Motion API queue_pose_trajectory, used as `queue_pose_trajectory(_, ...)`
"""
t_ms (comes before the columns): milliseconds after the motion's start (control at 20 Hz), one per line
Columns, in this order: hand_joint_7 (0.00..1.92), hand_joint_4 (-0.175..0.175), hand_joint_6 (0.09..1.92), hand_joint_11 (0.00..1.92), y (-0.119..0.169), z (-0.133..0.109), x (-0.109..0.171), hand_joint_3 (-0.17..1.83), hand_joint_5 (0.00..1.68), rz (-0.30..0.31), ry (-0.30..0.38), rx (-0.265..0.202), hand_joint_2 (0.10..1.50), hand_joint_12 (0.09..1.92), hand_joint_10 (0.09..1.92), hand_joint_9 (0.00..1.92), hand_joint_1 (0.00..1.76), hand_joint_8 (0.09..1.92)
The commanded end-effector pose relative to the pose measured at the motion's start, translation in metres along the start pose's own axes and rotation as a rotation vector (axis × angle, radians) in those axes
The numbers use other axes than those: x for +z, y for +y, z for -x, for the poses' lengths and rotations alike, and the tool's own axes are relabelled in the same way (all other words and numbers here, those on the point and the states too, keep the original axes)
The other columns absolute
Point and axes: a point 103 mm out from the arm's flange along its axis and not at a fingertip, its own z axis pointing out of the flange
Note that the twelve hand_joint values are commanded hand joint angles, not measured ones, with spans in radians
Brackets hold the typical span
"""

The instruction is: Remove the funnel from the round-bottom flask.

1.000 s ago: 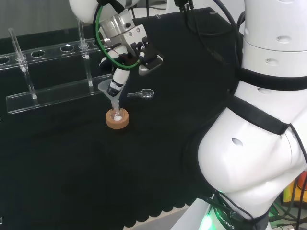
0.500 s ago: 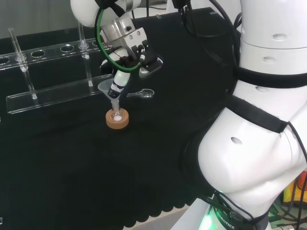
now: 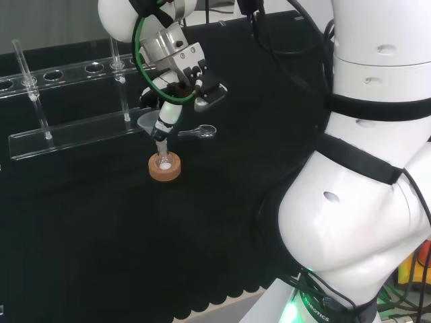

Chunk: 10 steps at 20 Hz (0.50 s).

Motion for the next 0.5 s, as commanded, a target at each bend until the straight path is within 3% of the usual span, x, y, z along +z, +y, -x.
queue_pose_trajectory(50,0.00,-0.076,0.09,0.34,0.0048,-0.0020,0.0050,0.20,0.13,-0.024,-0.022,-0.008,0.74,1.36,0.62,0.37,0.60,0.63)
queue_pose_trajectory(200,0.02,-0.081,0.09,0.33,0.0058,-0.0024,0.0073,0.20,0.14,-0.030,-0.029,-0.009,0.74,1.36,0.70,0.38,0.61,0.65)
queue_pose_trajectory(500,0.12,-0.085,0.09,0.35,0.0054,-0.0026,0.0071,0.23,0.17,-0.025,-0.036,-0.013,0.73,1.35,0.64,0.53,0.62,0.69)
